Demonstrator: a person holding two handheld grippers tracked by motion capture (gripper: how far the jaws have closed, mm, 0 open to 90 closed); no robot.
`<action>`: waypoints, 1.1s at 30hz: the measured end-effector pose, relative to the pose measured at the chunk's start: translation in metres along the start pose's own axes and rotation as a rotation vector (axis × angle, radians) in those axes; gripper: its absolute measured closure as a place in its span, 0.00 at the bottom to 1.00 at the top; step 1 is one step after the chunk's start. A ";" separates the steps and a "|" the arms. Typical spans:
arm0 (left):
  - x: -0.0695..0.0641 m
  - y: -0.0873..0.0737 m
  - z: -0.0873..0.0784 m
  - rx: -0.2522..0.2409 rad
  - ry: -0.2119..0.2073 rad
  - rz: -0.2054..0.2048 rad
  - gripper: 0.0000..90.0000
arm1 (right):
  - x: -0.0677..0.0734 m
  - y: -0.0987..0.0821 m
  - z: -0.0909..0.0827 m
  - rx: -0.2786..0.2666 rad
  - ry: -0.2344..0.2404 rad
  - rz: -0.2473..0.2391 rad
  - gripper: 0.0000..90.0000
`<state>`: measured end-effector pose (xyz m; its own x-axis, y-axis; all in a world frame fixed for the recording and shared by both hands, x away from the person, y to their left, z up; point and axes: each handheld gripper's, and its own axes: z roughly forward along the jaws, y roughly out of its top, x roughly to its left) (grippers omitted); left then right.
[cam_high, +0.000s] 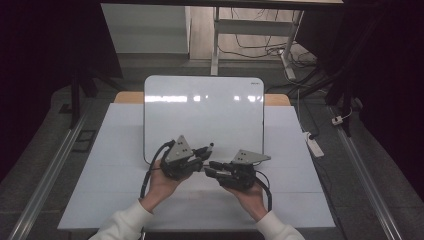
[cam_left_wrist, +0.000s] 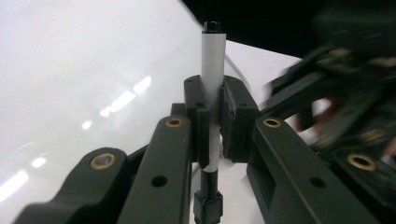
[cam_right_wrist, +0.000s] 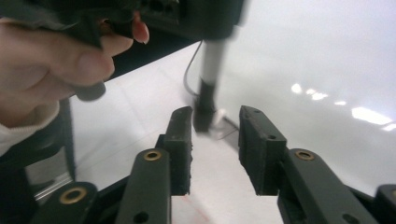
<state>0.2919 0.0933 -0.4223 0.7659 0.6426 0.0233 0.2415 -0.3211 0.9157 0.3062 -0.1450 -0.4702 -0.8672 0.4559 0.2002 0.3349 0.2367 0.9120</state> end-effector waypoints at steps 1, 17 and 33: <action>0.004 0.000 -0.002 -0.001 0.012 -0.012 0.90 | 0.000 0.000 -0.006 -0.012 -0.020 -0.008 0.68; 0.097 0.020 -0.027 0.030 0.238 -0.153 0.90 | -0.044 -0.054 -0.123 0.009 -0.375 -0.072 0.50; 0.162 0.046 -0.018 0.185 0.372 -0.188 0.90 | -0.056 -0.068 -0.134 0.016 -0.436 -0.050 0.49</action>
<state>0.4162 0.1948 -0.3694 0.4408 0.8968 0.0372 0.4841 -0.2724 0.8315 0.2830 -0.3012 -0.4954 -0.6468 0.7624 -0.0176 0.3052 0.2799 0.9102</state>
